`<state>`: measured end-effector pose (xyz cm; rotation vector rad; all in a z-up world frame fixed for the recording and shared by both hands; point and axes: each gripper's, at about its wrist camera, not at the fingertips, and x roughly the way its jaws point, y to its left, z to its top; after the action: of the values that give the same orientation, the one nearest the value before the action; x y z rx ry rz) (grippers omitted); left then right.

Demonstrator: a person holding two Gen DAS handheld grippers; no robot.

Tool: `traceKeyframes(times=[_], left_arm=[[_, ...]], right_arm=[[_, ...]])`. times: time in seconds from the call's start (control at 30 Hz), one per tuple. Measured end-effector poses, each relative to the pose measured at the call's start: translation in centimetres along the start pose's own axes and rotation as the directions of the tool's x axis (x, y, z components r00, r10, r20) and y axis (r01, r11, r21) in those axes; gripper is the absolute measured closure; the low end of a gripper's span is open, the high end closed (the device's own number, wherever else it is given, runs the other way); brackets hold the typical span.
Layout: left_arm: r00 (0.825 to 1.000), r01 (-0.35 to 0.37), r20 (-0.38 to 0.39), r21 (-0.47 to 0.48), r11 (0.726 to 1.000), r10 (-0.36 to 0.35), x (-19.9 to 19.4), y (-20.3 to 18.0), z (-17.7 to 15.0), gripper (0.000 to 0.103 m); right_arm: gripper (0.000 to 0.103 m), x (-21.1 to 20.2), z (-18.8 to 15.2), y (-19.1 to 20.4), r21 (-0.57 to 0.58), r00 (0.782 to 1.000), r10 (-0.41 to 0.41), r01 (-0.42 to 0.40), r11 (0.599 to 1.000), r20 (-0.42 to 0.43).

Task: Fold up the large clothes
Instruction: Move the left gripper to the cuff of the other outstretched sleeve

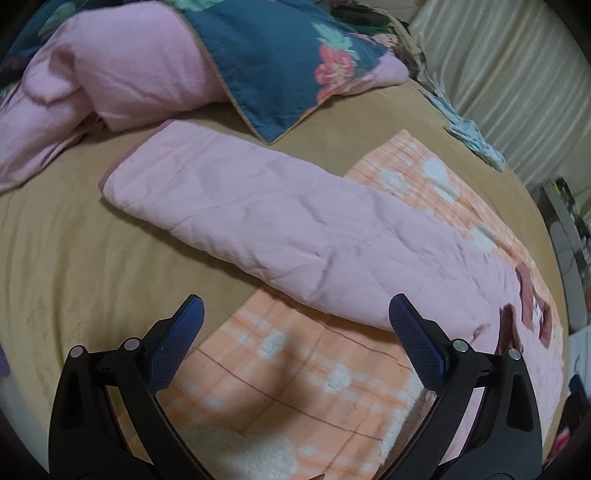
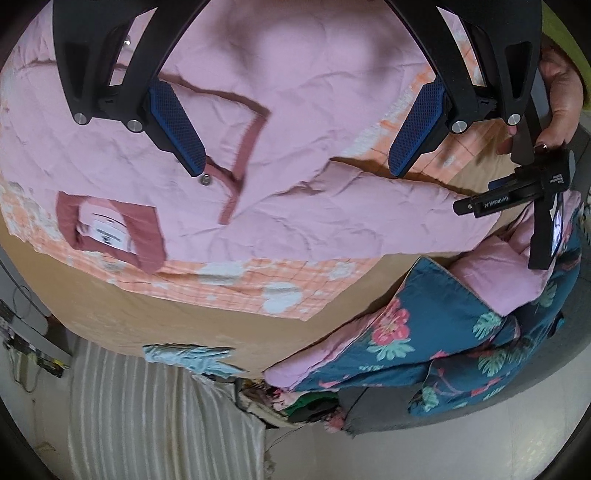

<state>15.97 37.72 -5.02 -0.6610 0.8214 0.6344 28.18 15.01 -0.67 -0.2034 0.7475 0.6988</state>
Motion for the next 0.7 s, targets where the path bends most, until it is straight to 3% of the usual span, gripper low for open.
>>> traceKeyframes(times=[0.43, 0.7], left_arm=[[1.000, -0.025, -0.014, -0.132, 0.991, 0.024, 2.0, 3.9, 1.4, 0.009], [0.999, -0.013, 0.030, -0.207, 0.978, 0.020, 3.2, 5.5, 2.3, 0.009]], right_arm=[[0.004, 5.5, 1.4, 4.3, -0.081, 0.997, 0.019, -0.024, 0.996, -0.069], [0.004, 7.3, 1.2, 5.4, -0.093, 0.994, 0.035, -0.045, 0.995, -0.099]])
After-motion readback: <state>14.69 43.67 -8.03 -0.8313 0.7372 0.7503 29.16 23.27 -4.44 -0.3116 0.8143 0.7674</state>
